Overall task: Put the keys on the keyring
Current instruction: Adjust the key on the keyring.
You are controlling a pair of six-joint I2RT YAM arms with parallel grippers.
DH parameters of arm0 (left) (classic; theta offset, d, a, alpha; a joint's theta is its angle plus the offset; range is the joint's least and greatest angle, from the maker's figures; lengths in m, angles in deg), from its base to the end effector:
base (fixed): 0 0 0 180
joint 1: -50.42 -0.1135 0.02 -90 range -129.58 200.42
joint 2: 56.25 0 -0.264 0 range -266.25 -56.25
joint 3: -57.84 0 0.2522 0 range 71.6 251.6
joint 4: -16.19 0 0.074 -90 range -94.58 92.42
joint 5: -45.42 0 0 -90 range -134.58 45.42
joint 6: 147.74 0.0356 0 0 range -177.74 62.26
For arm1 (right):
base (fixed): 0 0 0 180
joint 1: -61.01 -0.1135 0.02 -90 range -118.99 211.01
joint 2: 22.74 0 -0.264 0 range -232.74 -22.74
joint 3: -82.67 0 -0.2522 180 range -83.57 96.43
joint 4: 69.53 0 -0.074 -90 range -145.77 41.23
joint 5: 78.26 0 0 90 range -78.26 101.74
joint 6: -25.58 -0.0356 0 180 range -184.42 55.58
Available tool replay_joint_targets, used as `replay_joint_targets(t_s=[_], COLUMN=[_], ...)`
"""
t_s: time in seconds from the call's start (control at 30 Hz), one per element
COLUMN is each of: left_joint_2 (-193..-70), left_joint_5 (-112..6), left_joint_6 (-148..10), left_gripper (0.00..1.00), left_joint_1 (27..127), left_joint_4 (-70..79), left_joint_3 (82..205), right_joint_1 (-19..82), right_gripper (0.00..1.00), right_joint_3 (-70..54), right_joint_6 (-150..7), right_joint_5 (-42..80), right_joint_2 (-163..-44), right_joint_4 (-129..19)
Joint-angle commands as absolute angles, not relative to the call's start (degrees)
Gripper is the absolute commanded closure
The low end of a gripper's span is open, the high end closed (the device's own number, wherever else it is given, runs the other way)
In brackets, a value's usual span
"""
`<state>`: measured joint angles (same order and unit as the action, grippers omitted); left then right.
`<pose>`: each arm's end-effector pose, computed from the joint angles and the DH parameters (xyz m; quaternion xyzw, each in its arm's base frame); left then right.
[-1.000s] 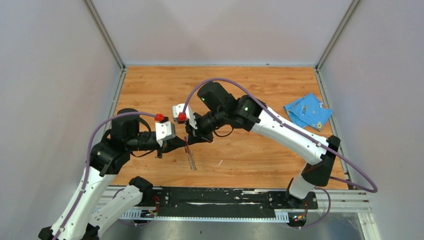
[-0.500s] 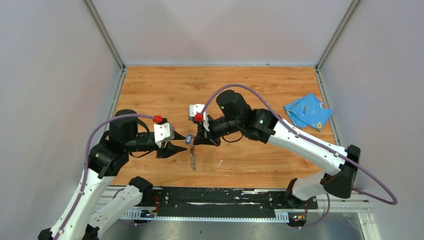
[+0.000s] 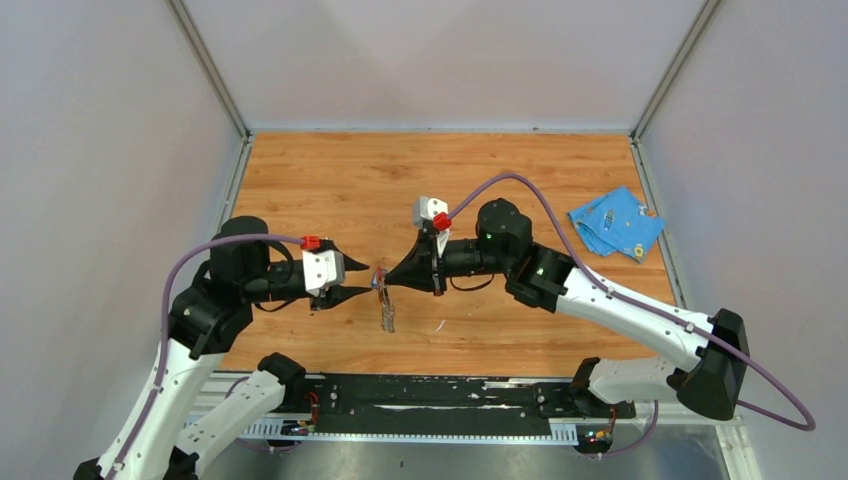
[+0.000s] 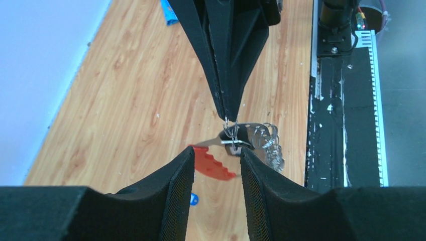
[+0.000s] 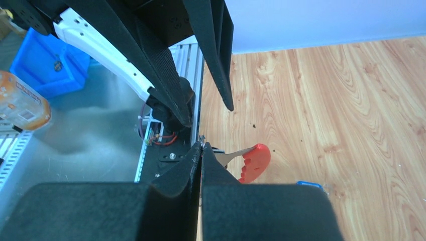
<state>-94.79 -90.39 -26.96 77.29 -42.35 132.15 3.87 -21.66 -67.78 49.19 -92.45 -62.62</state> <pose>0.0859 -0.0721 0.3872 0.5586 0.5682 -0.3065 0.5207 0.1346 0.2482 0.3856 -0.5062 0.5004 0.5323 0.4584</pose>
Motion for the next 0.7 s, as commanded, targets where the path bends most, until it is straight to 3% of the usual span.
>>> replay_joint_targets(t_s=[0.0, 0.13, 0.67], left_joint_2=[-96.2, -97.4, -100.1], left_joint_5=[-91.2, -93.9, -100.3], left_joint_6=[-26.4, -29.7, -38.3], left_gripper=[0.55, 0.52, 0.60], left_joint_1=[77.6, 77.6, 77.6], left_joint_4=[-42.0, -42.0, -41.9], left_joint_3=[135.0, 135.1, 136.9], right_joint_1=[4.6, 4.6, 4.6], right_gripper=[1.00, 1.00, 1.00], right_joint_3=[-23.4, -24.4, -26.2], right_joint_6=[-73.9, -74.8, -75.4], right_joint_5=[49.5, 50.0, 50.6], right_joint_2=[-90.4, -89.9, -89.5], right_joint_4=[-75.6, -77.2, -79.3])
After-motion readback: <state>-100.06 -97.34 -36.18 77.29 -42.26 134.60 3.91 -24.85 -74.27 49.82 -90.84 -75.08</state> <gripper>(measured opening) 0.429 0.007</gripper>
